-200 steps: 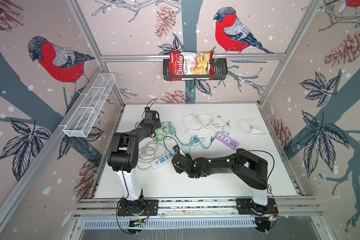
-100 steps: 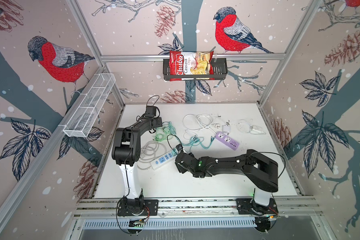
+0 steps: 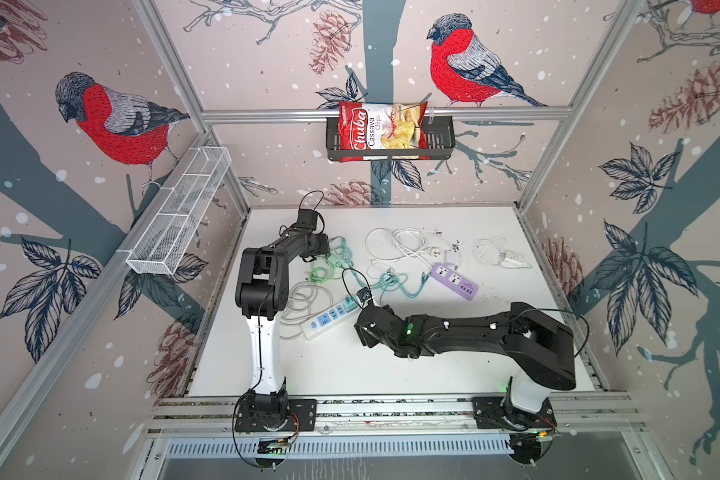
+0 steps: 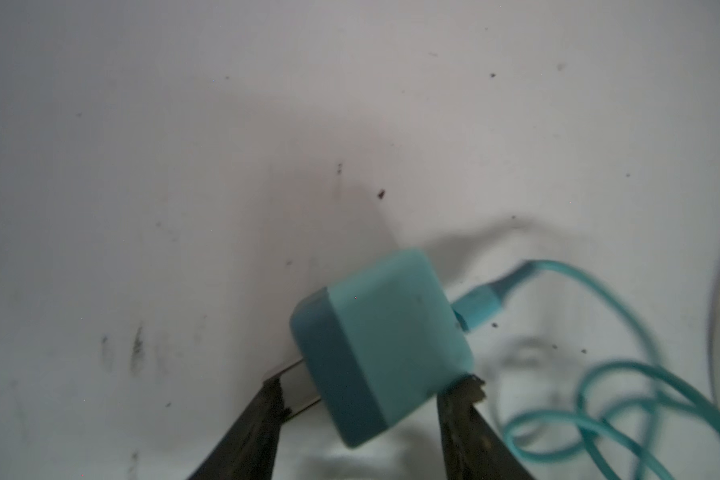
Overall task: Insert the plug
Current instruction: 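Grasp the second teal charger with the left gripper while the right gripper draws back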
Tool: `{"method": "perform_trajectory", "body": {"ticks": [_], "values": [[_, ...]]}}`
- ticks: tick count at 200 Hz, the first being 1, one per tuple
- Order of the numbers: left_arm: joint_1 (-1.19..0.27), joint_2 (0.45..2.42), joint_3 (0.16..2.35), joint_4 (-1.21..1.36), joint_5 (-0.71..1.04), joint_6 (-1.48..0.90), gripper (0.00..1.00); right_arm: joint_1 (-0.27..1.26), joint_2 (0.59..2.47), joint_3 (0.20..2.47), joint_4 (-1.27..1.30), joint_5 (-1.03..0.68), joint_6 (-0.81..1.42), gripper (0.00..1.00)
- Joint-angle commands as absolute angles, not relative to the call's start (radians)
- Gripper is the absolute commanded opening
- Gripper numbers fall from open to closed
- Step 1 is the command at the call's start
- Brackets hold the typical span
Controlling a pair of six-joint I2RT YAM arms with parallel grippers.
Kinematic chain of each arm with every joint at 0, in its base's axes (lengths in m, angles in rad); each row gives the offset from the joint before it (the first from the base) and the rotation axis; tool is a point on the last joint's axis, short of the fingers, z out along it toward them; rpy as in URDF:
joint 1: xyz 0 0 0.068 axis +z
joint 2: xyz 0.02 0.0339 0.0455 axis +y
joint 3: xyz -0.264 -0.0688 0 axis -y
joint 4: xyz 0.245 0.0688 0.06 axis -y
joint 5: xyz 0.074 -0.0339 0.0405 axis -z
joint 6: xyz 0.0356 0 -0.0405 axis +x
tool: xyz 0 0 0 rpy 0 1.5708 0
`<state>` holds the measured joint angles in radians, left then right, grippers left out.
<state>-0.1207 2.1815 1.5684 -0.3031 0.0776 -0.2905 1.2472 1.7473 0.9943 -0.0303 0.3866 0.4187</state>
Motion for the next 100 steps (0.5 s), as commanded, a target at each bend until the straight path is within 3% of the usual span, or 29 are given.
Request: {"method": "perform_trajectory", "body": {"ticks": [1,59,100], "values": [[-0.139,2.188,1.585,-0.322,0.087,-0.305,0.59,1.241,1.74,0.989,-0.018,0.392,0.422,0.73],[-0.148,2.173,1.605,-0.341,-0.017,-0.222,0.66,1.234,1.729,0.98,-0.011,0.373,0.419,0.74],[-0.189,2.16,1.602,-0.336,-0.054,-0.02,0.68,1.227,1.717,0.976,-0.004,0.353,0.413,0.75]]}}
